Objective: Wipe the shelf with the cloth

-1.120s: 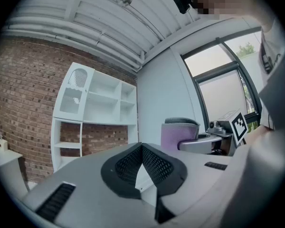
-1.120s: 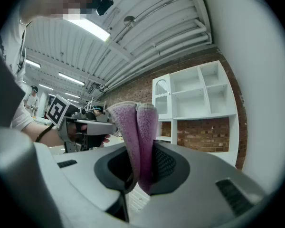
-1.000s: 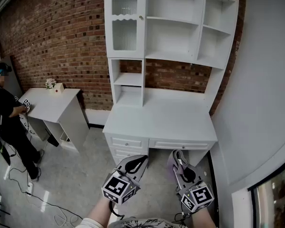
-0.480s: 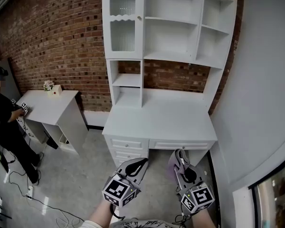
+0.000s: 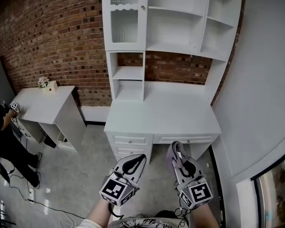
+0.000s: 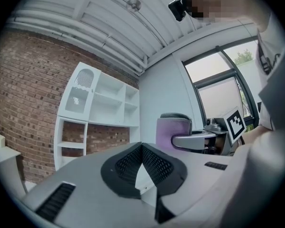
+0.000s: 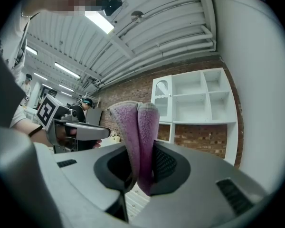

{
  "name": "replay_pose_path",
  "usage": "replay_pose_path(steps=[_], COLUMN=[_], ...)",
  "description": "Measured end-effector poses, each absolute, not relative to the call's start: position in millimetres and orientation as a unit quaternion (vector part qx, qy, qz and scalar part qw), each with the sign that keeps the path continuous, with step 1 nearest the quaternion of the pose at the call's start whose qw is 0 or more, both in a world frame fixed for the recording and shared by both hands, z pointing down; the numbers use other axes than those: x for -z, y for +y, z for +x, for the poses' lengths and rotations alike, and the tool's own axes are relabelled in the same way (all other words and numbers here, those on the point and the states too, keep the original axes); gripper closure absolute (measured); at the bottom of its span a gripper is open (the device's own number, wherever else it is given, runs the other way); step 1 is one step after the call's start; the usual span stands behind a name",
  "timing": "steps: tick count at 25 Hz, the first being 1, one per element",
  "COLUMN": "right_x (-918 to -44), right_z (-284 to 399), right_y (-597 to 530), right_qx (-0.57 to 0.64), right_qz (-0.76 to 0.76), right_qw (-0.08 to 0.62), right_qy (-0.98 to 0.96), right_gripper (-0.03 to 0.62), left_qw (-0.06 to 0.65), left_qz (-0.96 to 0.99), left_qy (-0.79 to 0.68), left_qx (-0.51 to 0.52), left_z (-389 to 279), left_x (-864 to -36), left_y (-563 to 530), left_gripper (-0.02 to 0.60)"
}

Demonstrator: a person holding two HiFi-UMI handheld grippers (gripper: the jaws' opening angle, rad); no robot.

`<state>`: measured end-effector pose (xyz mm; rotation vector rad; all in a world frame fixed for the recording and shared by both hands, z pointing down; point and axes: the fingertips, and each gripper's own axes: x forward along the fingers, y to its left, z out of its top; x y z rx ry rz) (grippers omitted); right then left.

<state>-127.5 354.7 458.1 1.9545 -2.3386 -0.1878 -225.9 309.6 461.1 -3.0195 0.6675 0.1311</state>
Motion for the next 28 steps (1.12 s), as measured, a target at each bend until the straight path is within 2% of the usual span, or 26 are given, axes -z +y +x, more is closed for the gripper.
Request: replay_pose_path(steps=[7, 13, 28], right_x=[-467.1, -483.6, -470.2], right_z=[-126.3, -89.7, 117.6], right_y=[308.2, 252.6, 106.7], right_qx=[0.053, 0.036, 0.016], right_qz=[0.63, 0.609, 0.579], right_qw=[0.054, 0.042, 0.047], right_qy=[-0.773, -0.791, -0.813], right_gripper=[0.516, 0.516, 0.516], left_qw=[0.03, 0.036, 0.015], left_qz=[-0.974, -0.966, -0.956], left_qy=[0.219, 0.251, 0.286], left_qx=[-0.05, -0.043, -0.068], left_z=[-223.2, -192.6, 16.4], left_x=[-456.0, -467.6, -431.1], left_y=[274.3, 220.4, 75.3], left_gripper=[0.568, 0.568, 0.568])
